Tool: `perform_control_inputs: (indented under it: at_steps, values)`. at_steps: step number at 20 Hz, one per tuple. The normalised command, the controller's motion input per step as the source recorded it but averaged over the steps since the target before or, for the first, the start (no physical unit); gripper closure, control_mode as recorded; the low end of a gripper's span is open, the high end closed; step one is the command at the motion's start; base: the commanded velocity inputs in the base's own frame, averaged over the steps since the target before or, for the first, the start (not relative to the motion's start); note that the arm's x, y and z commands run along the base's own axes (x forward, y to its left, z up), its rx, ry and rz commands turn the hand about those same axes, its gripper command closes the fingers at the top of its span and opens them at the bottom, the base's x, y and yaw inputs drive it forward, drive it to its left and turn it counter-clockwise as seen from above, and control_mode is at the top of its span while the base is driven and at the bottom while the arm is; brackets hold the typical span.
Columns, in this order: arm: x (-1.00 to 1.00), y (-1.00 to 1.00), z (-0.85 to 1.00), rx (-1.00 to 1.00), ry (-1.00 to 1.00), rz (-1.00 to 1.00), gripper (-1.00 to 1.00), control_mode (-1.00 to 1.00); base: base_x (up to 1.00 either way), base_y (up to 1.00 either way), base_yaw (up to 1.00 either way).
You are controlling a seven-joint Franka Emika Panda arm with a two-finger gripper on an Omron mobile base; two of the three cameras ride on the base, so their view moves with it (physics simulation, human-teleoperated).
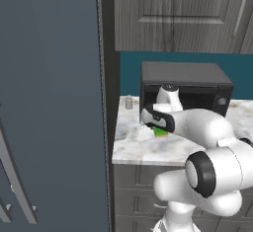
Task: Place the sponge inside the microwave to prepare for sanitizing.
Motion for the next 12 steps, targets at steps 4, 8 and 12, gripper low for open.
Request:
perform_control_inputs:
  at_steps: [4, 8, 12]
  values:
    - [-0.70, 0.00, 0.92, 0.00, 0.07, 0.00, 1.00, -1.00, 0.00, 0.00, 0.00]
    - [-0.69, 0.00, 0.54, -0.03, 0.04, 0.00, 1.00, -1.00, 0.00, 0.00, 0.00]
    - [-0.86, 0.00, 0.40, 0.00, -0.02, 0.00, 1.00, -1.00, 0.00, 0.00, 0.00]
